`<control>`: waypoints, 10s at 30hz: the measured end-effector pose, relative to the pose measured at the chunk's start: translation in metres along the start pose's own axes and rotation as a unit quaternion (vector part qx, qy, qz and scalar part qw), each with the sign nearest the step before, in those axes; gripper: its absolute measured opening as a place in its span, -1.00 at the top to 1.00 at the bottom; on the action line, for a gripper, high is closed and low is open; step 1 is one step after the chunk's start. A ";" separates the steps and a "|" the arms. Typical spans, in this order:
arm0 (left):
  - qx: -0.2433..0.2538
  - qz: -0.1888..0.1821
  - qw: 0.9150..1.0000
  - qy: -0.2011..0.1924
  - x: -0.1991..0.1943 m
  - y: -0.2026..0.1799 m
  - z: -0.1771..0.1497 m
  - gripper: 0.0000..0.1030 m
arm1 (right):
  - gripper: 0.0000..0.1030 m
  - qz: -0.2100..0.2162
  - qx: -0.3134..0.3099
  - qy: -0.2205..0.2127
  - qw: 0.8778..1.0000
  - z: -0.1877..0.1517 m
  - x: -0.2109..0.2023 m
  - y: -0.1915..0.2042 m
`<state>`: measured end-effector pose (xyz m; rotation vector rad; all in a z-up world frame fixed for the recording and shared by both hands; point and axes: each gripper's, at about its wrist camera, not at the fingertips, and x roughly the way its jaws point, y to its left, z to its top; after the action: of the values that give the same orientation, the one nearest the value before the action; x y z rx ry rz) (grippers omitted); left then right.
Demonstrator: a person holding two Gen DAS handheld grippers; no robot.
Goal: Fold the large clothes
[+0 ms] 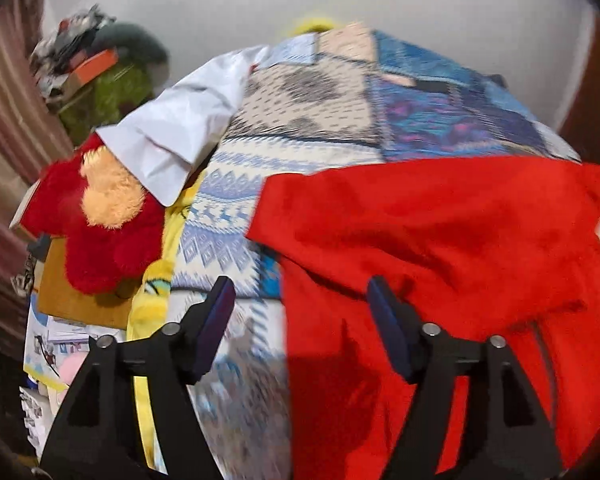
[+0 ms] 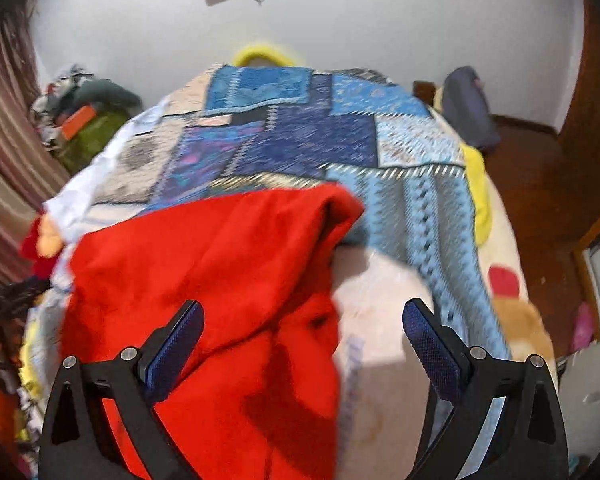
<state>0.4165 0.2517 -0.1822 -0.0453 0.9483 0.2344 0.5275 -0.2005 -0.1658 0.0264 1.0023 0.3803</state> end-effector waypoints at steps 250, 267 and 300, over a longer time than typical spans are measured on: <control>0.202 -0.158 0.966 0.038 0.010 -0.347 -0.023 0.16 | 0.82 -0.017 -0.005 0.003 1.000 -0.050 -0.064 -0.052; 0.098 -0.110 0.988 -0.039 -0.039 -0.195 0.014 -0.85 | 0.82 0.027 -0.102 -0.010 0.994 -0.020 -0.030 0.068; 0.128 -0.092 0.986 0.059 0.038 -0.182 -0.078 -1.00 | 0.82 -0.147 -0.102 0.055 0.982 -0.106 0.040 -0.026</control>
<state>0.4153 0.0706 -0.2702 0.0909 1.0799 -0.0626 0.4665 -0.2286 -0.2611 -0.3284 1.0535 0.2123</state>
